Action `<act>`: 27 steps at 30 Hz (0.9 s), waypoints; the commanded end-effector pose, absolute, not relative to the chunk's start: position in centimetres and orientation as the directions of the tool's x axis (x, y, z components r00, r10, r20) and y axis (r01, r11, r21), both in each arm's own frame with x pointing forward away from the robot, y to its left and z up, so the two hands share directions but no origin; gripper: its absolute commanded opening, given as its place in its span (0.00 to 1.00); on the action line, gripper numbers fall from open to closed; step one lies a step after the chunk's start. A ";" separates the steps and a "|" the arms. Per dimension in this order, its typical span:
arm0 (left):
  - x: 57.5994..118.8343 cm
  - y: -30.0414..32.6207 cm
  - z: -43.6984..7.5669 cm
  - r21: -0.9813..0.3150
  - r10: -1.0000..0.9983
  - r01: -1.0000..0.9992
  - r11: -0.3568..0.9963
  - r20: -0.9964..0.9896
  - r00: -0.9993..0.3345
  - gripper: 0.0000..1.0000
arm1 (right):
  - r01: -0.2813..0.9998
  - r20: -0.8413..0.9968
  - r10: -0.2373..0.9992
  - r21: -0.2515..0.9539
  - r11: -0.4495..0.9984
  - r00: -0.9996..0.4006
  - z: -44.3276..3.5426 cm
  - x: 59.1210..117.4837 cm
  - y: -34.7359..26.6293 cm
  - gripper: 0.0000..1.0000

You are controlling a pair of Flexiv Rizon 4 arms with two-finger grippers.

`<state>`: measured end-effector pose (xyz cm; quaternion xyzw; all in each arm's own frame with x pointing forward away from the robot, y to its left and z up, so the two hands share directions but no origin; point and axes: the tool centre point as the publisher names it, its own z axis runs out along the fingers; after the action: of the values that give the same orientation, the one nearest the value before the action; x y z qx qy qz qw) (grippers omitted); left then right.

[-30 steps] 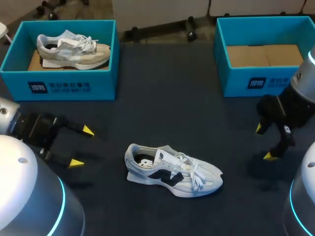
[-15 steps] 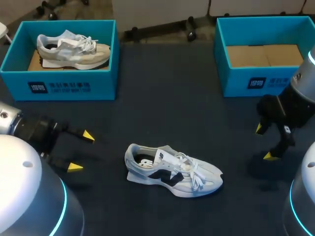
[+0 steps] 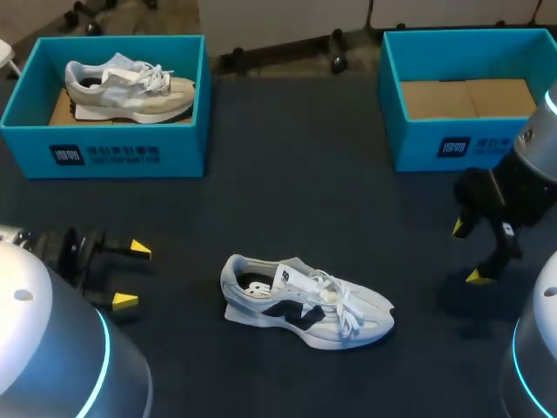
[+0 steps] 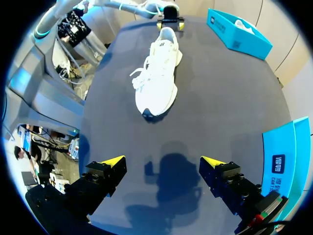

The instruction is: Take the shoe out of the shoebox, open the shoe tongue, remove and reinsert the insole, then place the shoe into the shoebox

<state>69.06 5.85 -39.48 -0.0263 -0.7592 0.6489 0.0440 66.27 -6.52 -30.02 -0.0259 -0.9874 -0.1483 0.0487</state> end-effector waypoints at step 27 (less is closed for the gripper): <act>69.9 -0.1 -39.6 -0.980 0.175 0.004 0.199 0.032 -0.984 1.00 | 0.065 0.103 0.036 0.290 0.955 -0.994 -30.1 66.2 -6.5 1.00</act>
<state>69.37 0.61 -39.40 -0.0545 -0.7708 0.6315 0.0644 66.27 -6.52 -30.03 -0.0259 -0.9874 -0.1483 0.0487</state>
